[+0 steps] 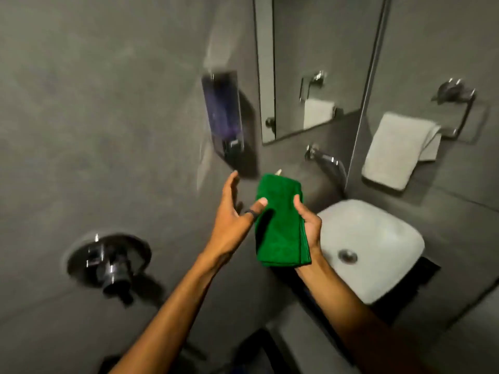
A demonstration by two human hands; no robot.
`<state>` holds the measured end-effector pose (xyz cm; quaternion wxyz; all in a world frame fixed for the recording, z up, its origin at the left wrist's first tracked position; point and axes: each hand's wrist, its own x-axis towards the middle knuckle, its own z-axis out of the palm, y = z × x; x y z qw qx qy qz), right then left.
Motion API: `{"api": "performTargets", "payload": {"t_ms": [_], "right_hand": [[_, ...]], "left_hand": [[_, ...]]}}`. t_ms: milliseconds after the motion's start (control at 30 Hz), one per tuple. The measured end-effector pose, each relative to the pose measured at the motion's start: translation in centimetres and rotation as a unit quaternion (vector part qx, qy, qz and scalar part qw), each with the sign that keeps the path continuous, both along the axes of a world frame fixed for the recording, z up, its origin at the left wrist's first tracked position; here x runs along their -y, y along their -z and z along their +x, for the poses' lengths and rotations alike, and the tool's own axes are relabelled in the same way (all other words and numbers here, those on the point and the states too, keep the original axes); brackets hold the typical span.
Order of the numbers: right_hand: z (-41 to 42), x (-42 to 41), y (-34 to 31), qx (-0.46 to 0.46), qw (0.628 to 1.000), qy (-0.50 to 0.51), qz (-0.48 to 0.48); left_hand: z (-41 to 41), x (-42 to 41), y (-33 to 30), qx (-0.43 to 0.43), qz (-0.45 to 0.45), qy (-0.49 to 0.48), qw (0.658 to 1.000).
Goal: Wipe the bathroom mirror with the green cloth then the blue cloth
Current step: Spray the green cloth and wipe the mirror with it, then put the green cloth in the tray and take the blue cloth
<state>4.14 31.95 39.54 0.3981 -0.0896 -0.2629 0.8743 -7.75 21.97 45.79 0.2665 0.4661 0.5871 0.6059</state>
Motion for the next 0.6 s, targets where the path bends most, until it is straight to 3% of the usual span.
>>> {"api": "performTargets", "payload": {"t_ms": [33,100,167,233,333,433,600], "right_hand": [[0.0,1.4,1.9,0.022,0.999,-0.013,-0.024],[0.3,4.3,7.2,0.077,0.993,-0.049,-0.075],[1.2,7.1,12.6,0.159,0.977,-0.077,-0.119],[2.0,9.2,17.7,0.256,0.947,-0.109,-0.161],[2.0,11.4,25.1,0.428,0.878,-0.155,-0.150],[1.5,13.0,32.7,0.544,0.826,-0.134,-0.061],[1.3,14.0,43.7,0.640,0.753,-0.130,0.079]], "left_hand": [[0.4,1.3,3.1,0.103,-0.077,0.026,0.991],[0.7,4.1,10.0,0.282,-0.173,0.101,0.938],[1.4,7.4,16.5,0.369,-0.229,0.097,0.895],[2.1,10.6,22.1,0.391,-0.292,0.045,0.871],[3.7,14.6,29.9,0.389,-0.382,-0.014,0.838],[5.6,17.2,37.3,0.418,-0.414,-0.087,0.804],[9.2,18.6,47.7,0.463,-0.404,-0.171,0.770]]}}
